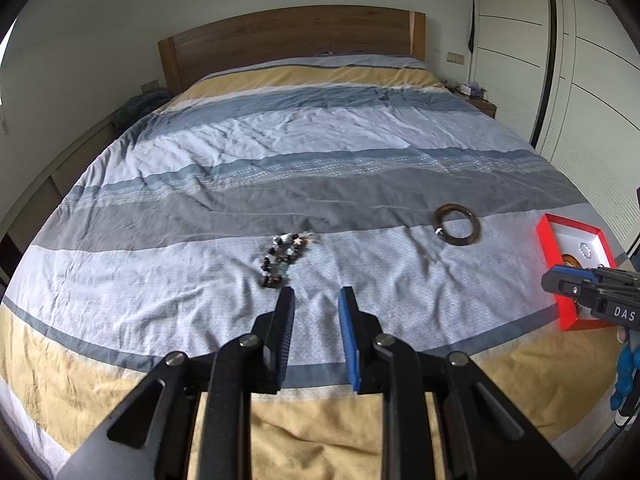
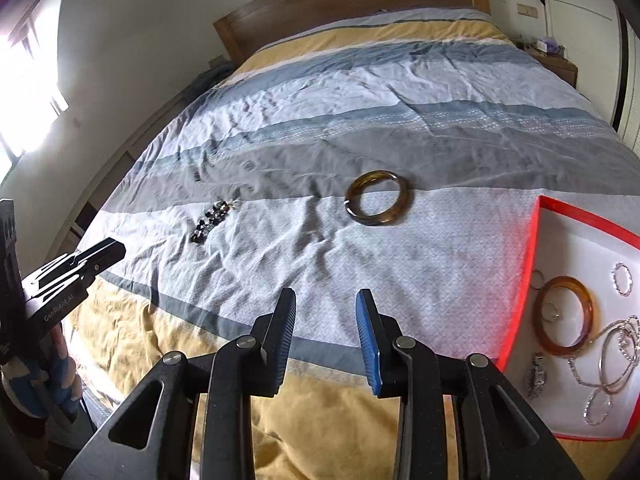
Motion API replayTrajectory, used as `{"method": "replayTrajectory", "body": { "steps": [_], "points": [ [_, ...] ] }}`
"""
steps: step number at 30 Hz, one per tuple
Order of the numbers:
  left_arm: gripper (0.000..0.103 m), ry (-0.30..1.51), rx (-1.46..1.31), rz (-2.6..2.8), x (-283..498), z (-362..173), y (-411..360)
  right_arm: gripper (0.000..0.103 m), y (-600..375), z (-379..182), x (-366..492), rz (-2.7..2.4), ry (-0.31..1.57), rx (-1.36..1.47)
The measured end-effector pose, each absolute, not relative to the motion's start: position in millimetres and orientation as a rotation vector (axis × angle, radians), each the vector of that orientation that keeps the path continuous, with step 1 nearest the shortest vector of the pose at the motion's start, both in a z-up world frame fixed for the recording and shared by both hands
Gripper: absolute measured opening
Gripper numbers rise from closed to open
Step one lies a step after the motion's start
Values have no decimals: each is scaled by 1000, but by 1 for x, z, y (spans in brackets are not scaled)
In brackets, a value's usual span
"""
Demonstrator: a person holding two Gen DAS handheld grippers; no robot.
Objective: Organize jewelry
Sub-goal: 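Lift both tools away from the red box, then grasp the dark brown bangle with the right tool while the left tool grasps the beaded bracelet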
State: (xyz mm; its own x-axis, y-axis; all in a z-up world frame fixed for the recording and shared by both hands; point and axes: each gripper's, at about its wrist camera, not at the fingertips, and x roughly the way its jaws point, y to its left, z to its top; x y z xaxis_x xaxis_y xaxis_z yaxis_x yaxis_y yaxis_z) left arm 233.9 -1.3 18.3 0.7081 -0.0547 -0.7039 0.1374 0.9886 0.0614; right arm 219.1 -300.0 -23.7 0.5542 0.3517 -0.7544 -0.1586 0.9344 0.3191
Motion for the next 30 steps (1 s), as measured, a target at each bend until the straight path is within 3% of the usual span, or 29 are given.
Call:
{"method": "replayTrajectory", "body": {
  "steps": [5, 11, 14, 20, 25, 30],
  "points": [
    [21, 709, 75, -85, 203, 31, 27, 33, -277, -24, 190, 318, 876, 213],
    [22, 630, 53, -82, 139, 89, 55, 40, -262, 20, 126, 292, 836, 199],
    [35, 567, 73, -61, 109, 121, 70, 45, -255, 50, 96, 275, 801, 158],
    [40, 505, 67, -22, 58, 162, 110, 49, -250, 99, 49, 243, 718, 165],
    [42, 523, 45, -13, 44, 161, 136, 52, -238, 122, 25, 231, 671, 145],
    [42, 603, 14, -29, 75, 121, 142, 52, -231, 113, 34, 219, 674, 138]
  ]
}}
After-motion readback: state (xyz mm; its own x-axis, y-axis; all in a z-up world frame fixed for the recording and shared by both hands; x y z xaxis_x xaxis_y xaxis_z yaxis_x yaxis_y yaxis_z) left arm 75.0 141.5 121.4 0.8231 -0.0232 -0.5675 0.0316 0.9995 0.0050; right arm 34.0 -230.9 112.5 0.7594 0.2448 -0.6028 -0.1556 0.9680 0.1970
